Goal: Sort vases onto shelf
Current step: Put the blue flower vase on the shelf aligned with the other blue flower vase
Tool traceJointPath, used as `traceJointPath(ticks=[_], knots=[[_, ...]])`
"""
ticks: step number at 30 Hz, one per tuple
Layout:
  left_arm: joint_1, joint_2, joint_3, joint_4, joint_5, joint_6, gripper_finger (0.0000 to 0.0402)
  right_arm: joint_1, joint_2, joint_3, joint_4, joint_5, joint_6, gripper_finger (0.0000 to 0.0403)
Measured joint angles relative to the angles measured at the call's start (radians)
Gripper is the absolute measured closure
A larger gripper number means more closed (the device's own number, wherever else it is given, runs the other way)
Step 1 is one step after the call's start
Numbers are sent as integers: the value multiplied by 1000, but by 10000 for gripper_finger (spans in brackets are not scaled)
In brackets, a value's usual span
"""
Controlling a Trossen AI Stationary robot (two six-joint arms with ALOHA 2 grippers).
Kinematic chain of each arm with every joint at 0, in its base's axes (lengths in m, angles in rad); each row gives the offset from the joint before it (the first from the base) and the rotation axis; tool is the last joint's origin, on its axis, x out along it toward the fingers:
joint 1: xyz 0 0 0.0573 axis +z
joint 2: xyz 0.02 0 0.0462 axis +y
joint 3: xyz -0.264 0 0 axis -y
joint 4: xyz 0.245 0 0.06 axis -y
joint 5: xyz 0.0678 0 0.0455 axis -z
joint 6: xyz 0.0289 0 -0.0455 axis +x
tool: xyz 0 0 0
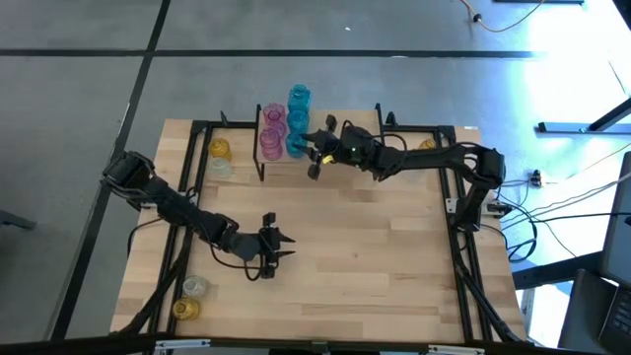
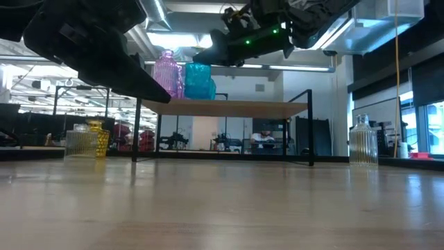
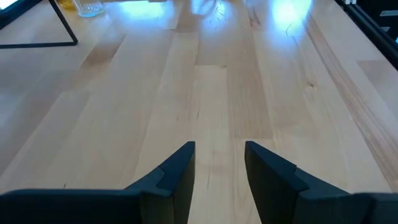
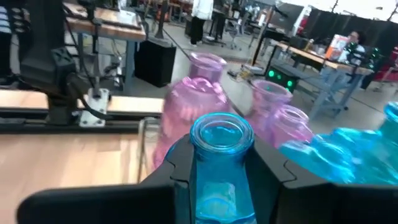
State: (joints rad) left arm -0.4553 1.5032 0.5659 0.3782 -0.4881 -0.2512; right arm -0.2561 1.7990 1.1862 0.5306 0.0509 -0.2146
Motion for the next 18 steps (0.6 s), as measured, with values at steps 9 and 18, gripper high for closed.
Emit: traceJointPath(ticks=[9,18], knots=[[0,0,0,0,2,0,269,0,12,1,4,-9,1,322],[0,0,0,0,3,0,269,0,17,1,8,-6,-3,322]])
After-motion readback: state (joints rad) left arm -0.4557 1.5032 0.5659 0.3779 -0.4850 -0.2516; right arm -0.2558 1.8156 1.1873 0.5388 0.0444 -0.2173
